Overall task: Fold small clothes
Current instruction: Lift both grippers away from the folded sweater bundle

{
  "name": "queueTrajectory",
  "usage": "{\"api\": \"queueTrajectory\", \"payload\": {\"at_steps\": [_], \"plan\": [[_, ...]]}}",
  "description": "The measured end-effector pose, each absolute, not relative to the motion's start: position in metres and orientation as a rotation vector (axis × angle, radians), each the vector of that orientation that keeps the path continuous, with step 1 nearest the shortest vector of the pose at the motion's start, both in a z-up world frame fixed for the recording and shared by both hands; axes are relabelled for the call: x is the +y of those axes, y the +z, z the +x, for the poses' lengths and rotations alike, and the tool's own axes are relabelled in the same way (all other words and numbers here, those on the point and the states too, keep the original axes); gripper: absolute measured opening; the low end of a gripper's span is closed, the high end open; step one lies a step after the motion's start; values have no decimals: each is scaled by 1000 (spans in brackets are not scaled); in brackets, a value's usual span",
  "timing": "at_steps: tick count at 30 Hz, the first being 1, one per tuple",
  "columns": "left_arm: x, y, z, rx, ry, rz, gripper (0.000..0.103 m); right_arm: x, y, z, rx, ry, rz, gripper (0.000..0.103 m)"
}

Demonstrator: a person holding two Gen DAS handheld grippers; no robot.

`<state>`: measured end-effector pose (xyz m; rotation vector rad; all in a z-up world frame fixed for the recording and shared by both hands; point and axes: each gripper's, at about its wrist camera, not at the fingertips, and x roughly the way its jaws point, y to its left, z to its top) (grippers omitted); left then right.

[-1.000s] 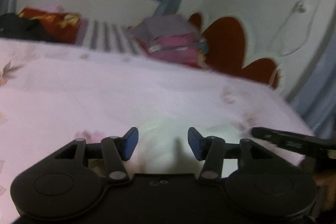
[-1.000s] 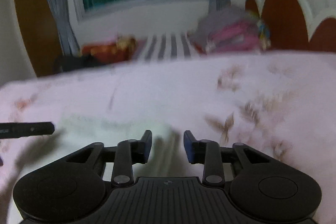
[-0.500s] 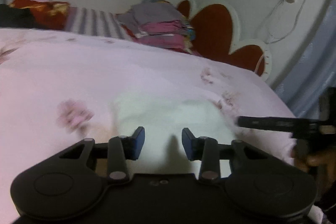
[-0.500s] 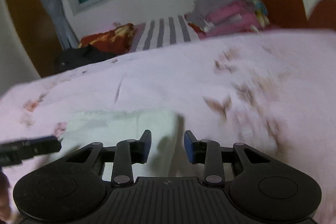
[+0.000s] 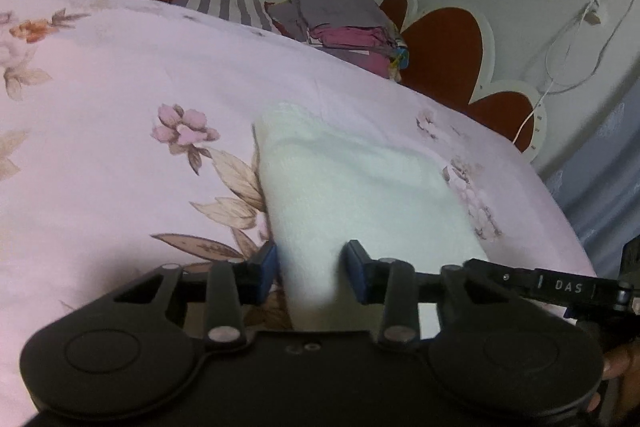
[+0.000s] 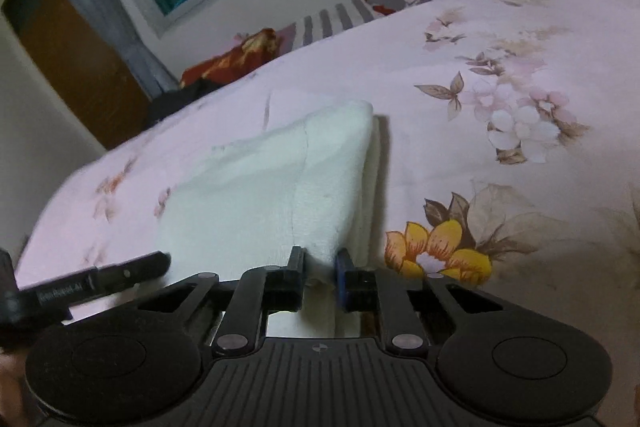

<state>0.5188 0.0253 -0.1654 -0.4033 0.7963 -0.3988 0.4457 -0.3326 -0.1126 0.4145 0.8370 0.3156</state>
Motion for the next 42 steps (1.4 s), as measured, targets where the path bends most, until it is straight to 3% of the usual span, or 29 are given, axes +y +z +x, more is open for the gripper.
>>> {"api": "queueTrajectory", "payload": {"at_steps": [4,8,11,16,24,32,37,42], "plan": [[9,-167,518,800,-388,-406,36,-353,-104,443,808,294,459,8],[11,-174,517,820,-365,-423,38,-345,-121,454,918,325,426,9],[17,-159,503,810,-374,-371,35,-349,-110,450,910,298,418,23],[15,-153,468,835,-382,-324,33,-343,-83,411,841,403,339,22],[5,-164,425,863,-338,-242,35,-315,-121,367,986,410,62,23],[-2,-159,392,894,-330,-168,36,-313,-90,334,888,453,73,23],[-4,-154,392,898,-315,-141,38,-312,-113,342,1027,424,44,25],[-4,-143,396,866,-288,-112,41,-334,-86,353,922,377,124,25]]}}
